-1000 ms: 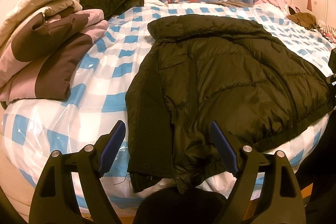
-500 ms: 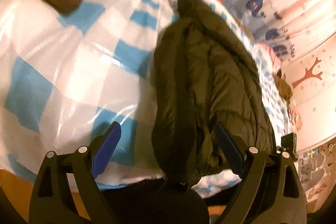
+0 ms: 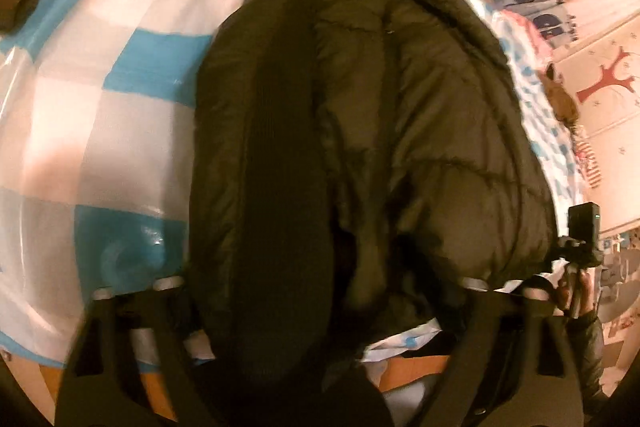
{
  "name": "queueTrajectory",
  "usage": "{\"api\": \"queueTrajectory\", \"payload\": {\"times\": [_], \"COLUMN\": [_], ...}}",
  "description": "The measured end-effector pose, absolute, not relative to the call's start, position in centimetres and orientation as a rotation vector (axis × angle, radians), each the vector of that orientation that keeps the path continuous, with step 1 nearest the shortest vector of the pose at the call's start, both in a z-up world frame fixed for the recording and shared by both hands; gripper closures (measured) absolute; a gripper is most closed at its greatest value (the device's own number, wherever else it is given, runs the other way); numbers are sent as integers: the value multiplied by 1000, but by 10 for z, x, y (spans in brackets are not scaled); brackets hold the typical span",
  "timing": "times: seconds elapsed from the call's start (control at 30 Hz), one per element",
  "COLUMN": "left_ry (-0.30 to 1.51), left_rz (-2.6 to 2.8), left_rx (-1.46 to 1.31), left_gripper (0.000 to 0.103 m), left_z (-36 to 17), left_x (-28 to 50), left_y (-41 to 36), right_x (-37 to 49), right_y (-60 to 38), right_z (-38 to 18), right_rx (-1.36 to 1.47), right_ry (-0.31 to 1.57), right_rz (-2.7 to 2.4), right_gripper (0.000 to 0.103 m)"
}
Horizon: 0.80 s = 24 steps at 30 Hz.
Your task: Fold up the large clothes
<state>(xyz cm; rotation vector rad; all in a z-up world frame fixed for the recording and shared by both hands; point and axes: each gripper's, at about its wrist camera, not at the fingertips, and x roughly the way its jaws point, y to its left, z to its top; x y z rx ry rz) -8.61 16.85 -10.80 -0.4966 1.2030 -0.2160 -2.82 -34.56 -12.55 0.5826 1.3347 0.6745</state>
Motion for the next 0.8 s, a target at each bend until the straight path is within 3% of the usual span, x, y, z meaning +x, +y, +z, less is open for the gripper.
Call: {"api": "queueTrajectory", "payload": {"times": [0.03,0.07,0.1,0.17,0.27,0.5,0.6,0.67,0.7,0.8], "left_ry": [1200,1188,1178,1151,1112,1069,1177,1202,1198,1203], "left_rz": [-229,-246,-262,-272,-332,-476,-441,-422,-407,-376], "left_rx": [-521,-541,-560,-556,-567,-594,-570,-615,-625,-631], "left_gripper": [70,81,90,94,96,95,87,68,56,44], "left_z": [-107,-104,-102,-90,-68,-29,-59,-77,-79,-86], "left_x": [-87,-88,-88,-92,-102,-149,-153,-148,-146,-138], "left_y": [169,170,171,170,166,172,175,181,182,182], "right_x": [-30,-31,-33,-37,-46,-85,-86,-81,-79,-73], "right_y": [-343,-343,-343,-345,-349,-363,-362,-362,-360,-347], "right_z": [-124,-124,-123,-115,-105,-86,-108,-120,-124,-135], "right_rx": [542,525,519,508,522,531,481,488,503,531], "right_ry": [1334,1335,1325,1280,1227,1221,1336,1375,1386,1432], "right_rz": [656,640,629,639,658,780,749,731,740,766], "right_gripper": [34,58,65,77,82,83,62,35,31,21]}}
